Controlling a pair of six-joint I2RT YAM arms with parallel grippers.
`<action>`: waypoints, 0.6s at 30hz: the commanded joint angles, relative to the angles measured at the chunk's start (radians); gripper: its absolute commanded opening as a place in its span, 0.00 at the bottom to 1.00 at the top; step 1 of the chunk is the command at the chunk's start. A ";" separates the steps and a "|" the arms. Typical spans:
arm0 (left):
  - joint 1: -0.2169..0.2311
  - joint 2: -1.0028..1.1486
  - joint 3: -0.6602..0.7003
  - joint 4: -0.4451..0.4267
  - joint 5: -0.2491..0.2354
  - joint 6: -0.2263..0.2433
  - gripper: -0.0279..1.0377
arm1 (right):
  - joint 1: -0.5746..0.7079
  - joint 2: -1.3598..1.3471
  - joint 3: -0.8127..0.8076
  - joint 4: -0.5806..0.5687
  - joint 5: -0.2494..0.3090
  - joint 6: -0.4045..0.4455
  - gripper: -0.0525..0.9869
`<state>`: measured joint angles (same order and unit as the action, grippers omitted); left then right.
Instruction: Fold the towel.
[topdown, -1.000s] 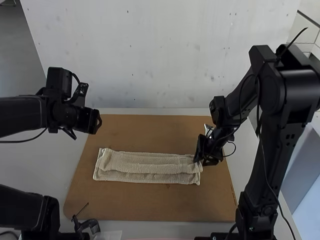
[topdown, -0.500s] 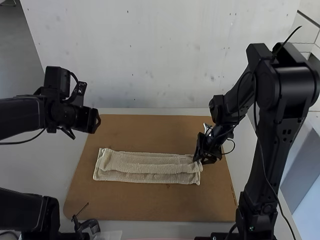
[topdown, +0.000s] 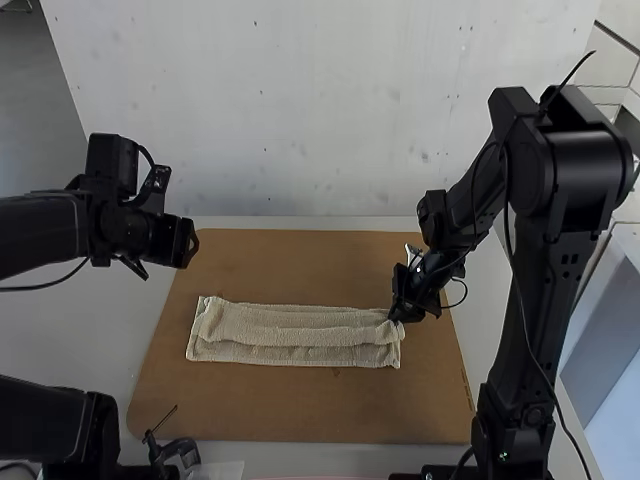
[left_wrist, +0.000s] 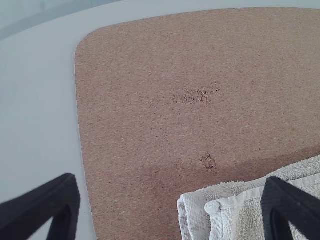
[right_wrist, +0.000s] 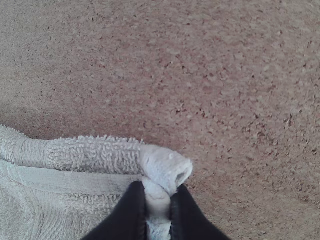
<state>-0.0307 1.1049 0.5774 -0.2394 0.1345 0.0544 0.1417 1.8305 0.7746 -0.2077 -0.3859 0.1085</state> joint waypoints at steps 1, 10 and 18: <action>0.008 -0.027 -0.007 0.003 0.007 -0.010 0.77 | 0.010 0.042 -0.017 0.050 -0.005 -0.004 0.07; 0.008 -0.022 -0.017 0.003 0.010 -0.011 0.77 | -0.073 -0.013 -0.041 0.079 0.027 -0.021 0.07; 0.000 -0.017 -0.021 0.005 0.011 -0.021 0.77 | -0.182 -0.048 -0.061 0.076 0.035 -0.095 0.07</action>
<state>-0.0311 1.1049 0.5549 -0.2417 0.1345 0.0475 0.0280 1.8175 0.7288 -0.1375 -0.4423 0.0589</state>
